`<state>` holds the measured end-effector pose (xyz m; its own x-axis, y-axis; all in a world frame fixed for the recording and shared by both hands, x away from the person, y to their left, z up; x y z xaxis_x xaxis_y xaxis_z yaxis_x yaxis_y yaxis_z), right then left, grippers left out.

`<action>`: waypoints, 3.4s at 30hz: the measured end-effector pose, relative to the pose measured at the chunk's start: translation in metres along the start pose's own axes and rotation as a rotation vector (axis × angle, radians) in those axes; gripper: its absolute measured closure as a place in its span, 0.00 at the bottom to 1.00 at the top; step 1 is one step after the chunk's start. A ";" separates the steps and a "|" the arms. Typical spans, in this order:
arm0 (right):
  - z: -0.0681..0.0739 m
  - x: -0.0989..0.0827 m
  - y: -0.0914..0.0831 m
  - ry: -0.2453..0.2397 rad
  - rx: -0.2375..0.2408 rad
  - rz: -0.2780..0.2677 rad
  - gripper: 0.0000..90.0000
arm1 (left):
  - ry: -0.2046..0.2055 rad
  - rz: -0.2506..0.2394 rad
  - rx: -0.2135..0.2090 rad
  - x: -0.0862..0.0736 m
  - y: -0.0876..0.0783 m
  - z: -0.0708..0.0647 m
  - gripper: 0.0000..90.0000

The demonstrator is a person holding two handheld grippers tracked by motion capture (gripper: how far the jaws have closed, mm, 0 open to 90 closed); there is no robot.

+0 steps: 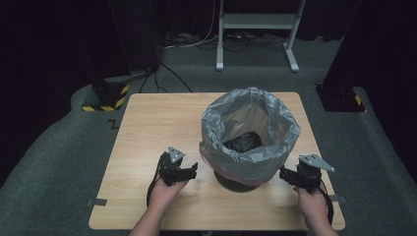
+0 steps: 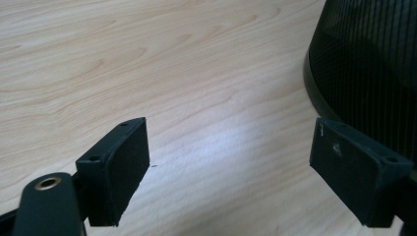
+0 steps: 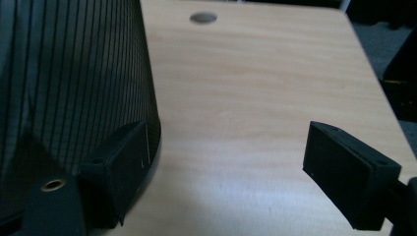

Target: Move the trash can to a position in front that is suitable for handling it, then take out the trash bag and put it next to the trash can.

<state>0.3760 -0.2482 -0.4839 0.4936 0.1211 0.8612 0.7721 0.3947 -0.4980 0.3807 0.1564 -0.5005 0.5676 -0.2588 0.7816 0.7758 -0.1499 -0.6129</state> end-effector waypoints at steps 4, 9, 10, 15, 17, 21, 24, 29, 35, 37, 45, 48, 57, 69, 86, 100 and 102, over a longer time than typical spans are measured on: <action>0.002 -0.010 -0.001 -0.021 0.063 0.038 0.20 | 0.062 -0.008 0.017 -0.009 -0.003 0.001 0.16; 0.002 -0.008 -0.008 -0.060 0.078 0.015 0.15 | 0.027 -0.066 0.008 -0.004 -0.008 0.007 0.17; 0.002 -0.008 -0.009 -0.059 0.065 0.019 0.15 | 0.021 -0.068 0.007 -0.003 -0.009 0.008 0.17; -0.004 -0.006 -0.013 -0.029 0.017 -0.012 0.15 | 0.014 -0.103 0.002 0.001 -0.013 0.012 0.16; -0.005 -0.004 -0.015 -0.038 0.009 -0.030 0.15 | 0.005 -0.115 0.006 0.002 -0.014 0.013 0.16; -0.003 0.001 -0.021 -0.072 -0.001 -0.063 0.15 | -0.031 -0.145 0.000 0.006 -0.018 0.019 0.16; -0.001 0.006 -0.027 -0.085 0.002 -0.094 0.15 | -0.026 -0.181 0.007 0.008 -0.024 0.023 0.16; 0.003 0.012 -0.034 -0.111 0.009 -0.148 0.15 | -0.033 -0.233 0.019 0.010 -0.032 0.027 0.16; -0.001 0.019 -0.047 -0.115 -0.022 -0.219 0.15 | -0.074 -0.287 -0.031 0.017 -0.039 0.024 0.16; -0.004 0.022 -0.053 -0.116 -0.023 -0.251 0.15 | -0.076 -0.305 -0.048 0.019 -0.042 0.022 0.16; -0.006 0.031 -0.071 -0.123 -0.018 -0.335 0.15 | -0.040 -0.351 -0.047 0.026 -0.053 0.014 0.12; -0.005 0.034 -0.076 -0.136 -0.020 -0.361 0.15 | -0.023 -0.381 -0.059 0.028 -0.057 0.014 0.07; -0.001 0.041 -0.087 -0.145 -0.028 -0.415 0.14 | -0.016 -0.467 -0.095 0.032 -0.072 0.012 0.15; 0.008 0.049 -0.092 -0.170 -0.023 -0.439 0.13 | -0.081 -0.590 -0.118 0.040 -0.091 0.009 0.14; 0.015 0.058 -0.105 -0.191 -0.009 -0.490 0.13 | -0.126 -0.667 -0.155 0.049 -0.108 0.000 0.17; 0.026 0.071 -0.108 -0.179 0.043 -0.537 0.17 | -0.143 -0.720 -0.169 0.058 -0.130 -0.005 0.17; 0.029 0.073 -0.110 -0.183 0.039 -0.545 0.18 | -0.128 -0.729 -0.163 0.064 -0.132 -0.010 0.17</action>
<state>0.3154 -0.2569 -0.3634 -0.0514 0.0454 0.9976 0.8786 0.4770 0.0236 0.3117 0.1504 -0.3706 -0.0379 0.0711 0.9967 0.9219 -0.3824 0.0624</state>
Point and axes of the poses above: each handheld gripper's, and its own axes: y roughly forward along the jaws, x roughly out of its top, z roughly to its left, the point moved 2 cm from there along y, roughly forward along the jaws, and after that the axes turned 10 degrees about x, right-handed, at the moved point
